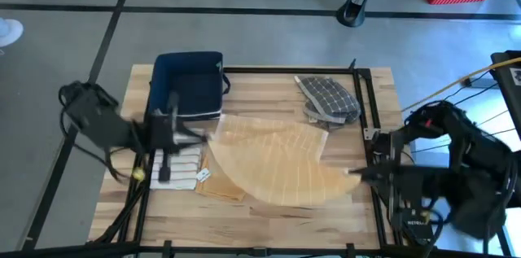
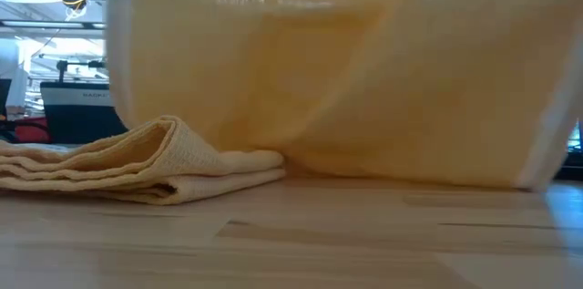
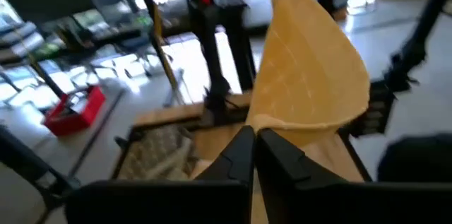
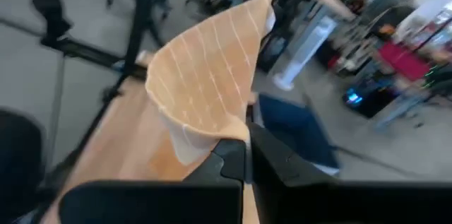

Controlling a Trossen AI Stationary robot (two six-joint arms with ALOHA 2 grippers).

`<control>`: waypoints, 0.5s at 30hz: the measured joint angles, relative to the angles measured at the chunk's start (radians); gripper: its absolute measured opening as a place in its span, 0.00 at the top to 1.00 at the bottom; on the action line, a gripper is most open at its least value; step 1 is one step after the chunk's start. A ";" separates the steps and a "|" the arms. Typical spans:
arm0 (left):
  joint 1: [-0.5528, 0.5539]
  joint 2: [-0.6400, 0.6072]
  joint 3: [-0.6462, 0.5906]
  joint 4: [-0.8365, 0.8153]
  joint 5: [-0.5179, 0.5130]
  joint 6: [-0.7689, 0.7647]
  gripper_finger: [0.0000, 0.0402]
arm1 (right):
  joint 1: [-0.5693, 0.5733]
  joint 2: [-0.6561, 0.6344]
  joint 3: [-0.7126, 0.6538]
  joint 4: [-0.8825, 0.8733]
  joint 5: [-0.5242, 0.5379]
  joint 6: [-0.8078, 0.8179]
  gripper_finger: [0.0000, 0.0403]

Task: Fold towel
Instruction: Fold the orange pattern towel

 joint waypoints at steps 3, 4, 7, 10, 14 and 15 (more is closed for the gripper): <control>-0.063 0.057 -0.001 -0.021 -0.003 -0.060 0.99 | 0.031 0.047 0.000 -0.055 -0.008 0.114 0.97; -0.085 0.077 -0.001 -0.021 -0.004 -0.076 0.99 | 0.039 0.063 0.000 -0.063 -0.019 0.146 0.97; -0.153 0.134 -0.001 -0.031 -0.004 -0.125 0.99 | 0.056 0.113 -0.001 -0.069 -0.048 0.227 0.97; -0.222 0.189 -0.001 -0.056 -0.016 -0.226 0.99 | 0.079 0.165 -0.024 -0.069 -0.051 0.316 0.97; -0.309 0.264 -0.001 -0.124 -0.069 -0.414 0.99 | 0.089 0.235 -0.079 -0.065 -0.060 0.465 0.97; -0.329 0.284 -0.001 -0.143 -0.084 -0.466 0.99 | 0.089 0.250 -0.093 -0.062 -0.069 0.500 0.97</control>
